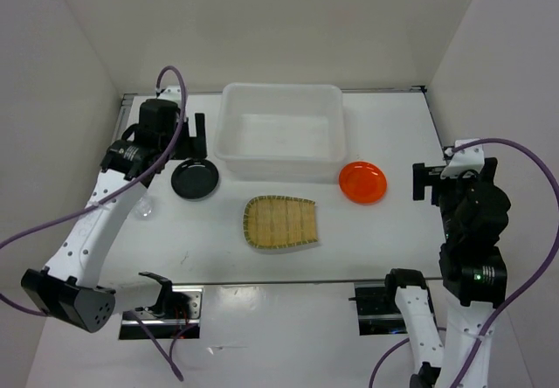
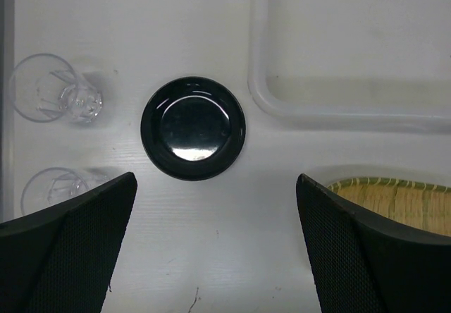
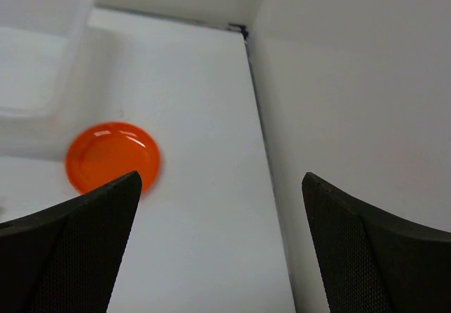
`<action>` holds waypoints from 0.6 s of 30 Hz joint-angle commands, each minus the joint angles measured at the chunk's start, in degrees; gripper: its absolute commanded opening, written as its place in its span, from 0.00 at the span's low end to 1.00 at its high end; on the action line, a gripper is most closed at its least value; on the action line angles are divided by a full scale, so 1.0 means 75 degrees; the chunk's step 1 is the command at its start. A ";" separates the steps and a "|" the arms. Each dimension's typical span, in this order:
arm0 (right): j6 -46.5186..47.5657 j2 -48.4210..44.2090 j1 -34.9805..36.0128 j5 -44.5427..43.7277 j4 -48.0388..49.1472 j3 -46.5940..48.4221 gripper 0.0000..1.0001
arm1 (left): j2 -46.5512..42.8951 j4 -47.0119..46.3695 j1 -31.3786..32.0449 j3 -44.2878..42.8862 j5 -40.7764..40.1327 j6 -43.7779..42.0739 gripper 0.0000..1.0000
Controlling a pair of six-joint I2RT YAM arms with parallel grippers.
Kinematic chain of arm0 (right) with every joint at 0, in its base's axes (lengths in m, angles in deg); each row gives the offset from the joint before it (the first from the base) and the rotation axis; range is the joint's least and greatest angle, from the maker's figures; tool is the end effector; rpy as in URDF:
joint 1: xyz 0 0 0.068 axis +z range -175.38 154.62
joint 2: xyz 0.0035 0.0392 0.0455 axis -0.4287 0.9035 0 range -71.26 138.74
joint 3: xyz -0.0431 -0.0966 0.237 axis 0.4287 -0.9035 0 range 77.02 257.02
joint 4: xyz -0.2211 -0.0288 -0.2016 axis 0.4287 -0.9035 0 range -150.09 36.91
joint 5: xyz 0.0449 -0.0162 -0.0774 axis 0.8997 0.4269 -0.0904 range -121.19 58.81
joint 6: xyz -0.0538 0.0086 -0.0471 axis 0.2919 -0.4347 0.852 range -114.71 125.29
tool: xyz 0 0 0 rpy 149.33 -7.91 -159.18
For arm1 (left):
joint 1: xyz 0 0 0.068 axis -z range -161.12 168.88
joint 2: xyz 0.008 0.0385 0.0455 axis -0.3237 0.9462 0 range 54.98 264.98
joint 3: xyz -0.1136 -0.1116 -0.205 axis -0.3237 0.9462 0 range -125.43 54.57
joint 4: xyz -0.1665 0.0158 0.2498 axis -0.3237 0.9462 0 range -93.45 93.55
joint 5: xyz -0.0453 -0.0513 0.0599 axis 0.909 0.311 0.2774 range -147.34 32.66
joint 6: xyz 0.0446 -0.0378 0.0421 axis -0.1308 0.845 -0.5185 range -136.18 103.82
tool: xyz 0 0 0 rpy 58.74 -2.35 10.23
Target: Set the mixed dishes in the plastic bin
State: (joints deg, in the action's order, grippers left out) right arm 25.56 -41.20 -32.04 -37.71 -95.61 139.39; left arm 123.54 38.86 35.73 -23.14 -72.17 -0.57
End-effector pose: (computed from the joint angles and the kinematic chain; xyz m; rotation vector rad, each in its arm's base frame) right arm 0.1428 -0.0235 0.4191 -0.1259 1.7642 -0.4417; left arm 0.3030 -0.0758 0.3793 -0.1267 2.1246 -0.0558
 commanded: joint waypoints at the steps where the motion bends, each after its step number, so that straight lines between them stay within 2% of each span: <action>1: -0.0803 -0.0152 -0.0038 0.1312 0.0631 0.0438 0.99 | 0.0362 -0.0133 0.0028 -0.0420 -0.0424 0.0436 1.00; 2: -0.1118 -0.0153 -0.0038 0.1976 0.0723 0.0241 0.99 | 0.0456 -0.0052 0.0028 -0.0420 -0.0425 0.0635 1.00; 6: -0.2138 -0.0072 -0.0038 0.2931 0.0654 0.0123 0.99 | 0.0984 0.0102 0.0028 -0.0490 -0.0613 0.0894 1.00; 8: -0.2409 -0.0071 -0.0237 0.3363 0.0735 -0.0344 0.99 | 0.1148 -0.0190 -0.0042 -0.0572 0.0006 0.0894 1.00; 9: -0.2271 -0.0187 -0.0400 0.4062 0.0933 -0.0533 0.99 | 0.1369 -0.0505 -0.0042 -0.0572 0.0357 0.0627 1.00; 10: -0.2269 -0.0443 -0.0402 0.4266 0.1075 -0.0720 0.99 | 0.1510 -0.0670 -0.0042 -0.0572 0.1288 0.0520 1.00; 13: -0.2504 -0.0773 -0.0402 0.4268 0.1545 -0.1050 0.99 | 0.2143 -0.0883 -0.0042 -0.0642 0.2466 0.0751 1.00; 14: -0.2504 -0.0774 -0.0402 0.4373 0.1672 -0.1120 0.99 | 0.2411 -0.0883 -0.0042 -0.0573 0.3270 0.0754 1.00; 16: -0.2574 -0.0693 -0.0402 0.4246 0.1766 -0.1237 0.99 | 0.2566 -0.1069 -0.0042 -0.0199 0.4571 0.0754 1.00; 18: -0.2644 -0.0587 -0.0402 0.3989 0.2070 -0.1413 0.99 | 0.2648 -0.1269 -0.0042 0.0513 0.5127 0.0754 1.00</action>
State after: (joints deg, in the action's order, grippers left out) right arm 7.83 -46.20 -34.79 -8.03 -87.24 130.14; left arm 142.75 31.73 35.42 -23.71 -48.35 3.83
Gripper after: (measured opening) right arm 0.990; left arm 1.001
